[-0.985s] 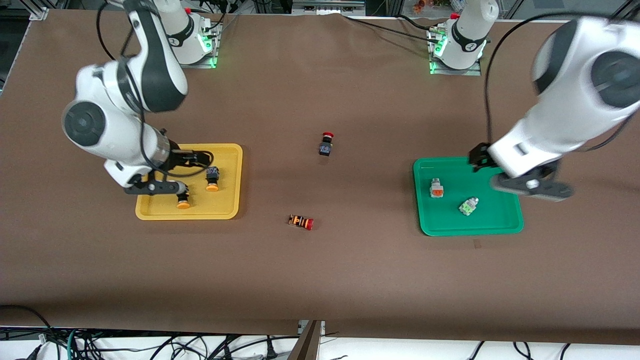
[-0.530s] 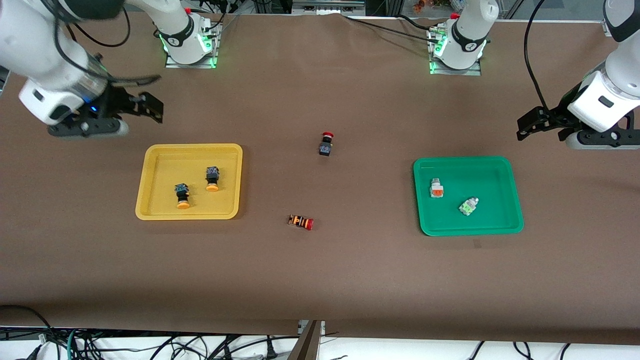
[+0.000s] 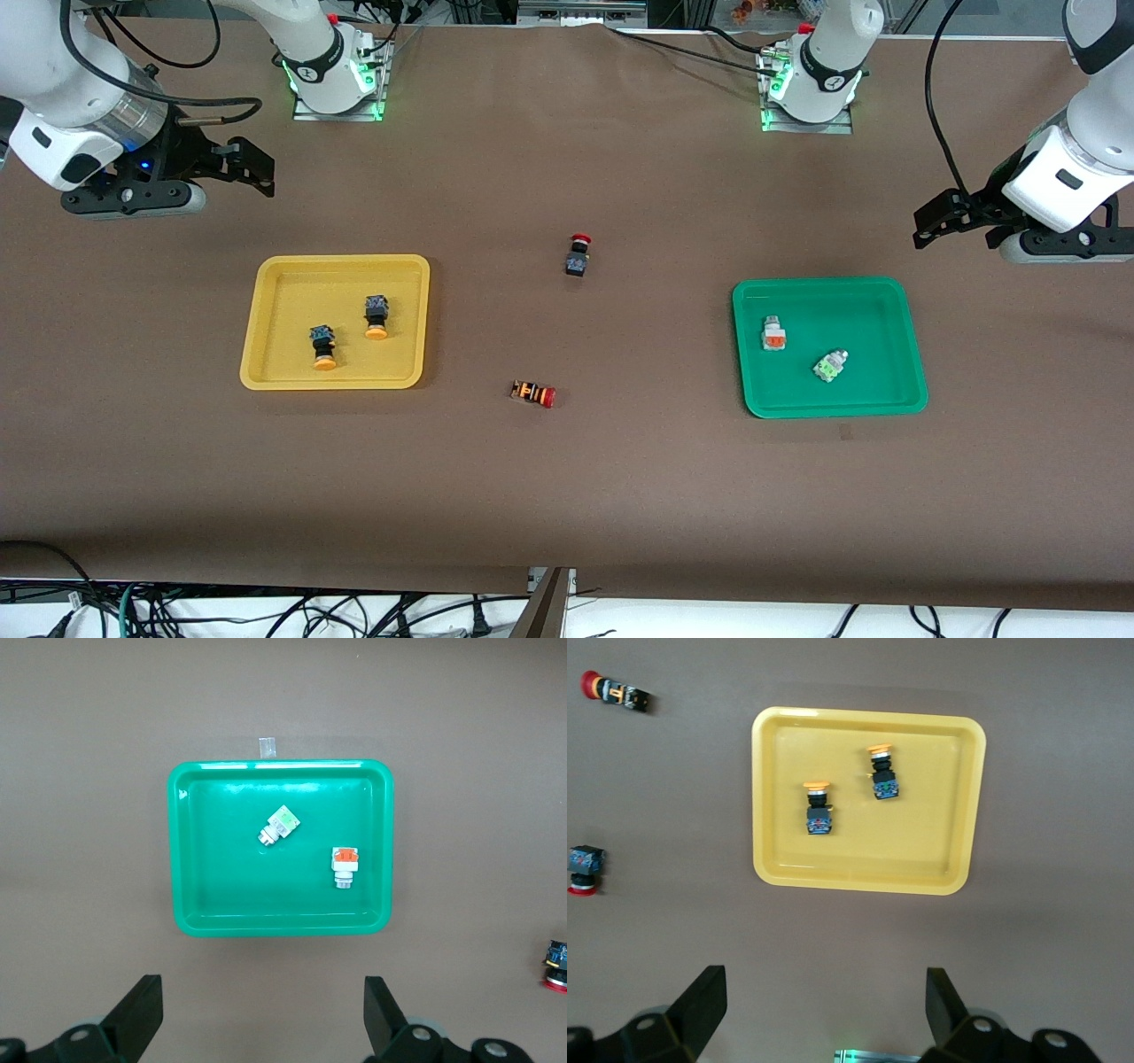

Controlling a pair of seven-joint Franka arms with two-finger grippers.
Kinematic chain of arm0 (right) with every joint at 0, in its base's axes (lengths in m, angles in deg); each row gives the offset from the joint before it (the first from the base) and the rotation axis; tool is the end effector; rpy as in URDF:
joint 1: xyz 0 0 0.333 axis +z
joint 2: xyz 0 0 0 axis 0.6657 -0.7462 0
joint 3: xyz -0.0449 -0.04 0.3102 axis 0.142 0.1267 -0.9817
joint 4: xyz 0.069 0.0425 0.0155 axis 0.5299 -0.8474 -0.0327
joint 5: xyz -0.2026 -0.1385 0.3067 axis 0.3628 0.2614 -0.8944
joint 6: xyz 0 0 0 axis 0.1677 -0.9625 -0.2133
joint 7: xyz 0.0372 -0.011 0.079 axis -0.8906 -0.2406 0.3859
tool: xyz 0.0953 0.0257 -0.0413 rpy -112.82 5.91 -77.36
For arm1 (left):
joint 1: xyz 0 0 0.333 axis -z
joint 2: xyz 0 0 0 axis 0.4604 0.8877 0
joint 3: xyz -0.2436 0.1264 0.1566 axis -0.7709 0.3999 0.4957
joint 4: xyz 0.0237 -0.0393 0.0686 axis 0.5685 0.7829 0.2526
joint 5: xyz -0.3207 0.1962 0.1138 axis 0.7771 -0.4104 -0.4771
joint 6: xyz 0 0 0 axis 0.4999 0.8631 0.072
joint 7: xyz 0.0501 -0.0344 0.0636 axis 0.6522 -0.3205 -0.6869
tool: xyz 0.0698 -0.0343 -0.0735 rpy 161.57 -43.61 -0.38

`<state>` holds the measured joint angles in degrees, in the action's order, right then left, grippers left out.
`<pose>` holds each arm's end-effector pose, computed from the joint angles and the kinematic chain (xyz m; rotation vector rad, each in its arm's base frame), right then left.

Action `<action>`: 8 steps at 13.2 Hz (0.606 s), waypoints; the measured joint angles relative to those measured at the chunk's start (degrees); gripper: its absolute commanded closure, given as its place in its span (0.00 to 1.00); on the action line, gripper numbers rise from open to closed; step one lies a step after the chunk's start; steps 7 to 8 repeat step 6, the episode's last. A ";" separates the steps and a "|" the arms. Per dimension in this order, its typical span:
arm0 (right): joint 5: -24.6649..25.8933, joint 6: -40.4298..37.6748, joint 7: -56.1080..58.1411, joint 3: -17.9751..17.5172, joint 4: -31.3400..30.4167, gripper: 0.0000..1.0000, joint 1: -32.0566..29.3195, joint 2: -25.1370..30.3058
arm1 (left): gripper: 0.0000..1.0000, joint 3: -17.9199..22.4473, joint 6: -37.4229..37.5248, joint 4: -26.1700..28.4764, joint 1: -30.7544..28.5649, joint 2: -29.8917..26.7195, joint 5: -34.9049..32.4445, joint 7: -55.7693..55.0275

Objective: Place green and yellow buttons in trays

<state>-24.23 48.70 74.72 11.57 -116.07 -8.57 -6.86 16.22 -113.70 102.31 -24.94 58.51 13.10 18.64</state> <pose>0.5211 0.1017 0.5778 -3.1270 -0.0954 0.1371 0.5511 -0.0323 0.5632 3.1231 0.0657 -0.0161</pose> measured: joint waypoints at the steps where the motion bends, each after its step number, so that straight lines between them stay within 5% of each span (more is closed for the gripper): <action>1: 0.14 0.00 0.82 -2.62 0.00 0.01 -3.36 -0.01 | 0.00 -0.01 0.00 0.00 0.22 -0.01 0.00 0.00; 5: 0.21 0.01 3.48 -19.25 -0.01 0.01 -21.78 -0.01 | 0.00 0.00 0.00 0.00 1.08 -0.02 0.00 -0.07; 8: 0.22 0.03 3.66 -20.29 -0.01 0.01 -22.77 -0.01 | 0.00 0.02 0.00 0.00 1.08 -0.02 0.00 -0.07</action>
